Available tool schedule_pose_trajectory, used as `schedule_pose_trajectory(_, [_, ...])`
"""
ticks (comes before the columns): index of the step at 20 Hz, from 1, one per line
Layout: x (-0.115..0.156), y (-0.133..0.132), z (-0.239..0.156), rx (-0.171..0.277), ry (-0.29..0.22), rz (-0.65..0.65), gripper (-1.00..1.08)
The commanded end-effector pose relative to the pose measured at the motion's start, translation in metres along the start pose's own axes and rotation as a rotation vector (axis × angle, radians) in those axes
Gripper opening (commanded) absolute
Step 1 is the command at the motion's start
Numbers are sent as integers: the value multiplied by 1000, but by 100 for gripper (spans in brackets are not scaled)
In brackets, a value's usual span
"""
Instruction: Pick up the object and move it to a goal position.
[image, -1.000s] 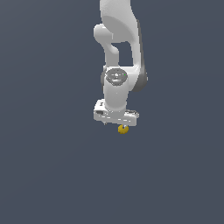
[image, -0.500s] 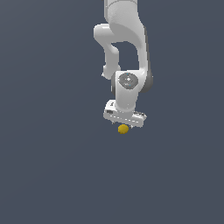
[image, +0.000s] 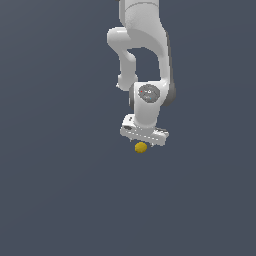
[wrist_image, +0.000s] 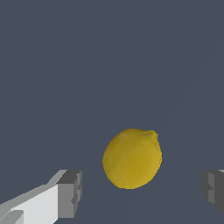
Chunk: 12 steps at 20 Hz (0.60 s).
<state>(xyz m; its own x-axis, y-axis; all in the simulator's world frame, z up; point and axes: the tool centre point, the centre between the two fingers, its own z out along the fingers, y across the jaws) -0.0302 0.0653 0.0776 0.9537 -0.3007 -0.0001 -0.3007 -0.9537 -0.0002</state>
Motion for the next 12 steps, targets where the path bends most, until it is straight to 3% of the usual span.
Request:
schedule_pose_trajectory(1, [0, 0, 4, 0, 0, 0, 100])
schedule_pose_trajectory(12, [-1, 0, 47, 0, 0, 3, 100])
